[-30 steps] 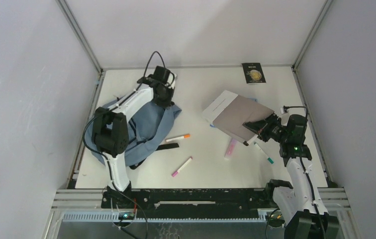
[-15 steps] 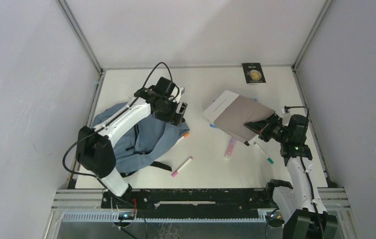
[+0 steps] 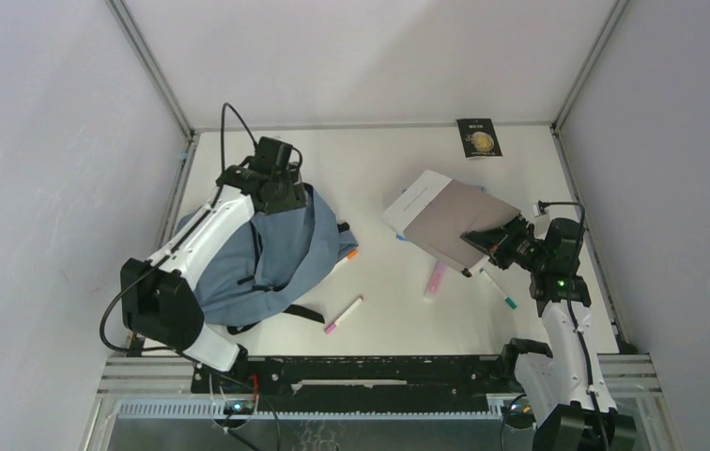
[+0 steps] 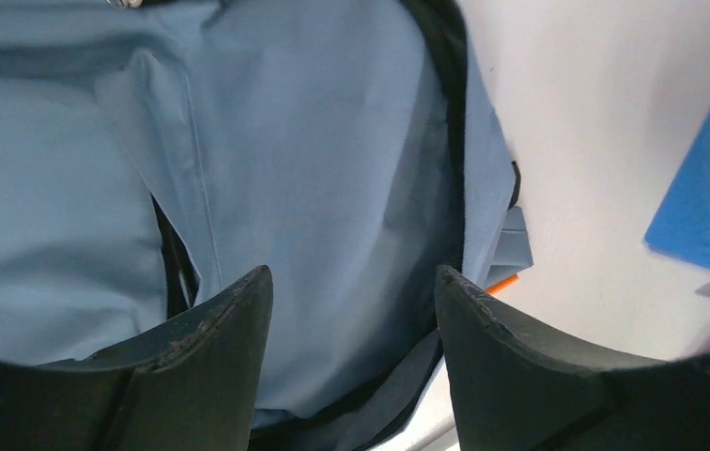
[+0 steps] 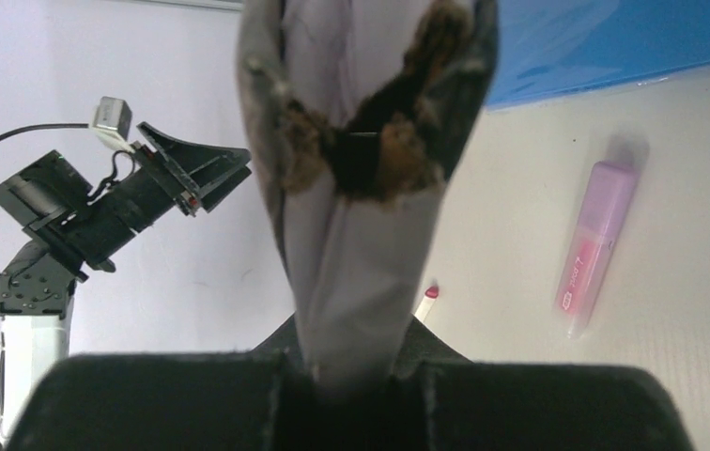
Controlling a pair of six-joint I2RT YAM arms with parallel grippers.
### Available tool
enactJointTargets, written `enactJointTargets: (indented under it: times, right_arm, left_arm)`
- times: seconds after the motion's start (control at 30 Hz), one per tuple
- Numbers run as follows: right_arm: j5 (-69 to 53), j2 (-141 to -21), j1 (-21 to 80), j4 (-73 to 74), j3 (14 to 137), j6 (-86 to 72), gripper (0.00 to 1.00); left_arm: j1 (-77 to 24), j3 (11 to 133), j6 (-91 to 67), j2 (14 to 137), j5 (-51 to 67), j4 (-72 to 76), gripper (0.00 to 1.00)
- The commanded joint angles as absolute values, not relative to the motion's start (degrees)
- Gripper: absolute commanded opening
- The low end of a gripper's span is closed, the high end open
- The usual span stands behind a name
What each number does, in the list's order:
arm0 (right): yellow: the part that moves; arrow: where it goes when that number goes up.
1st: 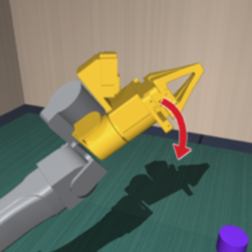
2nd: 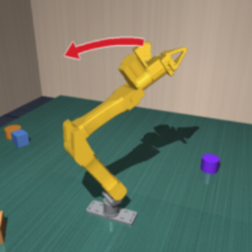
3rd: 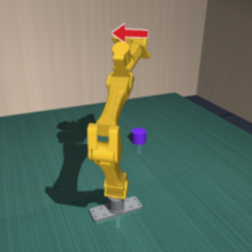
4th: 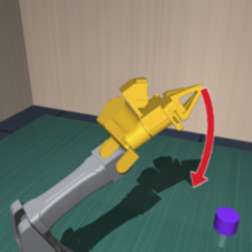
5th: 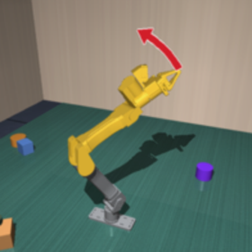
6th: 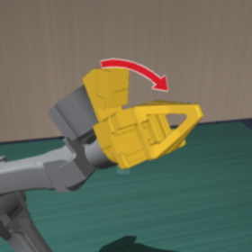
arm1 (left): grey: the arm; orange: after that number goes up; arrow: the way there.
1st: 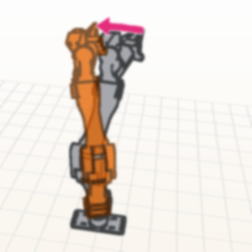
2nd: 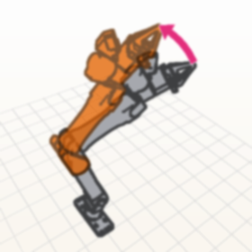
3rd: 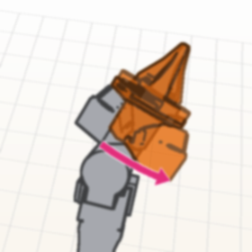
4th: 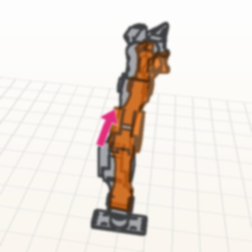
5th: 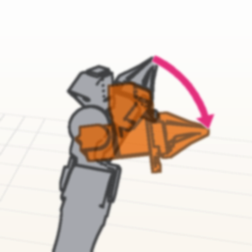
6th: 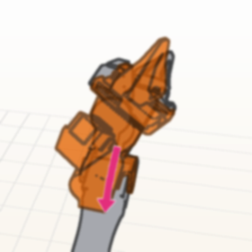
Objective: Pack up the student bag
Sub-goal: Place the book in the student bag.
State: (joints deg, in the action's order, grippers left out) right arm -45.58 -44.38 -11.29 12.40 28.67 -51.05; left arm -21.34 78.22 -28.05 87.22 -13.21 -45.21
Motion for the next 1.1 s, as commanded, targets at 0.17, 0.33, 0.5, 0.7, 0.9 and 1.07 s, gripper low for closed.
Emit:
enactJointTargets:
  times: [0.17,0.33,0.5,0.7,0.9,1.07]
  right_arm:
    - [-46.86,-43.23,-11.69,10.75,30.86,-50.53,0.0]
    - [-46.54,-43.32,-11.48,10.73,30.85,-50.75,0.0]
    - [-46.24,-43.16,-11.06,10.61,30.86,-51.11,0.0]
    - [-46.14,-43.45,-10.9,11.04,30.85,-50.54,0.0]
    - [-46.1,-43.91,-10.65,10.41,30.85,-50.71,0.0]
    - [-46.03,-43.55,-10.46,11.09,30.85,-50.53,0.0]
  left_arm:
    - [-21.36,71.89,-33.36,92.9,-10.06,-35.73,0.74]
    - [-21.27,74.22,-32.19,99.53,-8.29,-36.76,0.69]
    - [-21.27,78.55,-31.19,102.96,-15.64,-40.69,0.2]
    - [-21.27,86.92,-21.2,100.86,-23.5,-43.82,0.0]
    - [-21.28,96.67,-8.14,98.81,-20.06,-42.91,0.0]
    - [-21.38,101.43,0.71,98.09,-14.95,-42.56,0.0]
